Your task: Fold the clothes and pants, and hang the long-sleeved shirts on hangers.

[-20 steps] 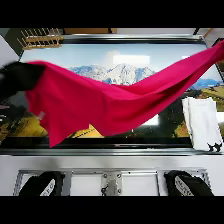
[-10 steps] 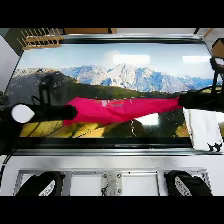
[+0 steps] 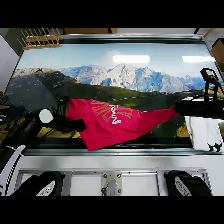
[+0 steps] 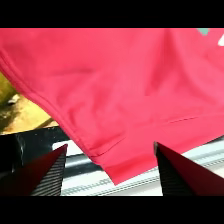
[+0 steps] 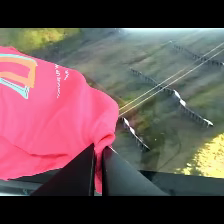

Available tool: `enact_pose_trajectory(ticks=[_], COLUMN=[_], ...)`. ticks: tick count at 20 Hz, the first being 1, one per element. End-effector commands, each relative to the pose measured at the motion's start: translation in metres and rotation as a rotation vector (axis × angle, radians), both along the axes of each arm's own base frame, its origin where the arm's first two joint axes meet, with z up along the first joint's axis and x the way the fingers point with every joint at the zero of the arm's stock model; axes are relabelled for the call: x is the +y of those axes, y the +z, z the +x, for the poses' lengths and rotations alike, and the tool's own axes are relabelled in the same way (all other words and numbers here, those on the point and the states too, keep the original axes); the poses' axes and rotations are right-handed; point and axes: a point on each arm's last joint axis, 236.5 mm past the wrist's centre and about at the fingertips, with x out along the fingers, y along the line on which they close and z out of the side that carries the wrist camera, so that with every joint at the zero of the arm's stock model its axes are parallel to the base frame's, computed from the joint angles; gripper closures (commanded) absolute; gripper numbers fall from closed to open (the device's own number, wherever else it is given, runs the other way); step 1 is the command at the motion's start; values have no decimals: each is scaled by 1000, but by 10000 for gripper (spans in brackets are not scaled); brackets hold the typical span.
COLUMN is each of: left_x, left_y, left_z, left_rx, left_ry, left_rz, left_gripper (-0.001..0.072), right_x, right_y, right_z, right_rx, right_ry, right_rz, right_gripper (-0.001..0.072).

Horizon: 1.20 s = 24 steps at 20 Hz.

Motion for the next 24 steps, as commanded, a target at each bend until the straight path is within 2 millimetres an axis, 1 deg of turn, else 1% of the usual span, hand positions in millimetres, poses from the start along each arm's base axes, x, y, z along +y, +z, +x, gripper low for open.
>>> enact_pose_trajectory(ticks=[1,4,7,8,10,11,13,15,19,20,21,22,23,24], left_x=[2,-2,-2,-3,-17,-23,-29,-33,-42,-44,-45,-45,-43,-41], left_y=[-22,-30,-49,-52,-50,-50,-58,-67,-71,-72,-71,-71,-71,-71], left_z=[-13,-22,-41,-41,-35,-34,-45,-57,-60,-61,-61,-60,-59,-57], left_rx=[106,156,166,143,85,73,94,154,180,176,174,172,172,172], left_ry=[-5,-1,66,97,150,159,128,94,56,48,48,48,56,66], left_rz=[20,21,26,19,-52,-72,-62,-42,-30,-30,-30,-31,-31,-32], left_gripper=[139,139,139,139,140,140,140,140,140,222,350,437,591,681], right_x=[1,1,1,1,0,1,1,1,3,3,2,3,2,2], right_y=[-1,-1,-1,-1,1,1,1,1,1,1,1,1,1,1], right_z=[-1,-1,-1,0,2,2,2,1,2,2,2,2,2,2], right_rx=[3,2,2,-1,-8,-8,-8,-8,-9,-9,-9,-9,-9,-9], right_ry=[1,1,1,0,-6,-7,-7,-7,-6,-6,-6,-6,-6,-6], right_rz=[1,1,1,2,4,8,8,9,15,15,15,15,15,15], right_gripper=[697,697,697,697,696,697,697,696,697,697,697,696,697,697])
